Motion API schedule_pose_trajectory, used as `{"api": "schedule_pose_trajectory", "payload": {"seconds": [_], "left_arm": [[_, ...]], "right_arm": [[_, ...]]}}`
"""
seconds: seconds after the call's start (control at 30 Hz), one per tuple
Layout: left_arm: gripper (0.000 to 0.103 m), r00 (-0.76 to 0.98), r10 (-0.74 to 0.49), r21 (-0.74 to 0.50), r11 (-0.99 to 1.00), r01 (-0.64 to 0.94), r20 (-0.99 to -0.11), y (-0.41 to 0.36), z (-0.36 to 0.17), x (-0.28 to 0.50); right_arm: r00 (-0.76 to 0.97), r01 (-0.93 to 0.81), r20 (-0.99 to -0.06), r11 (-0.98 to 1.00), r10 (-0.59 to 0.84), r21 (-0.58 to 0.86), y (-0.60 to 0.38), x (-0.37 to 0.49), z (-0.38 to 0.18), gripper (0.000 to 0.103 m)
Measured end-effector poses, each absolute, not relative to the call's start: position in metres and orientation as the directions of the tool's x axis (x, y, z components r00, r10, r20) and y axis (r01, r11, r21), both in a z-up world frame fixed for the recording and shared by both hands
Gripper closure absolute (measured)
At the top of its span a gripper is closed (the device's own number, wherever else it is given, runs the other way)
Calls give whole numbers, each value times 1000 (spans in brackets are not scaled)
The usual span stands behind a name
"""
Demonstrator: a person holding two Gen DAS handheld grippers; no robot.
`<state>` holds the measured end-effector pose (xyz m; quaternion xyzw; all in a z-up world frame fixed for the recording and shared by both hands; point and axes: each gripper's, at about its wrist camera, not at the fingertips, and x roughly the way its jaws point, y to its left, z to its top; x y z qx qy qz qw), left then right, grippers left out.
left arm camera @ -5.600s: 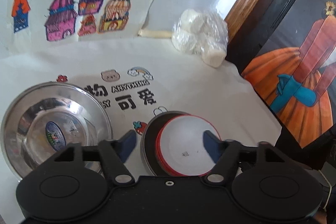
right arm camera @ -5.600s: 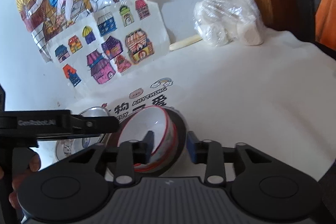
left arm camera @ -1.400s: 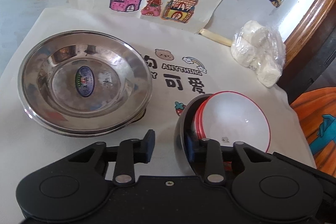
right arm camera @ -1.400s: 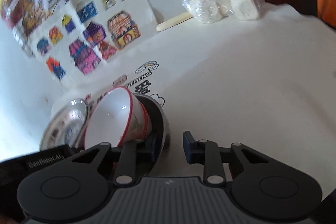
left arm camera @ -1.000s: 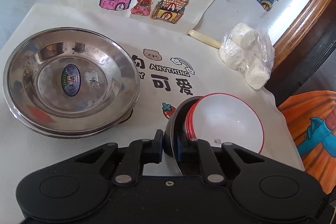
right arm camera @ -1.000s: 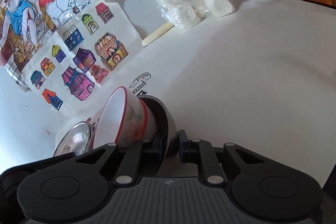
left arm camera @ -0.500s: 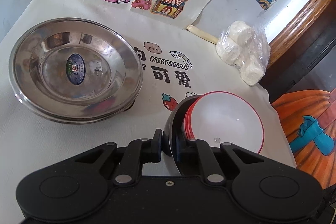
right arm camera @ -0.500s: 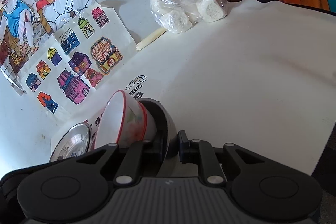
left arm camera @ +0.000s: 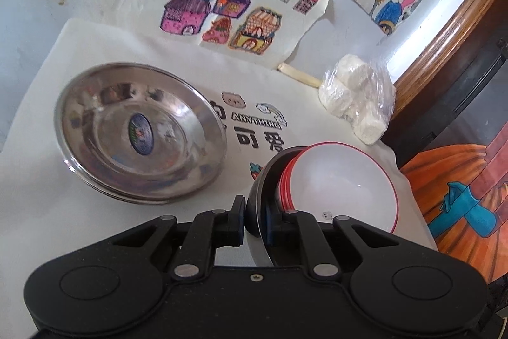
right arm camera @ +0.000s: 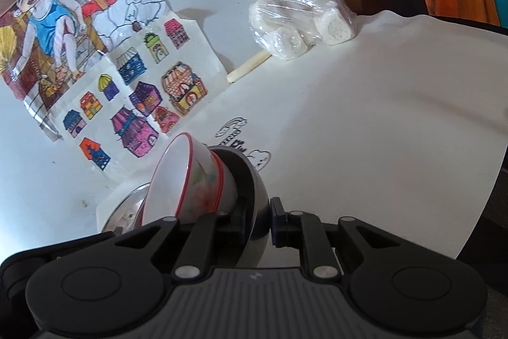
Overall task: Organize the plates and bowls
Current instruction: 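Lift the steel bowl with nested white bowls and carry it over the steel plates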
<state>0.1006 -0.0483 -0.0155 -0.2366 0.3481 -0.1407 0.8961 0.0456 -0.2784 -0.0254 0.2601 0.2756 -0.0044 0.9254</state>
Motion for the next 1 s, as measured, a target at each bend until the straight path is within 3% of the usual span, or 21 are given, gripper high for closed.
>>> {"api": "schedule_pose_trajectory", "payload": {"seconds": [1.0], "left_arm": [[92,782,-348,-565,825,-7,-518,43,3,122]], "right_arm": [[834,-23,-495,912,243,410,-187,89,12,87]]}}
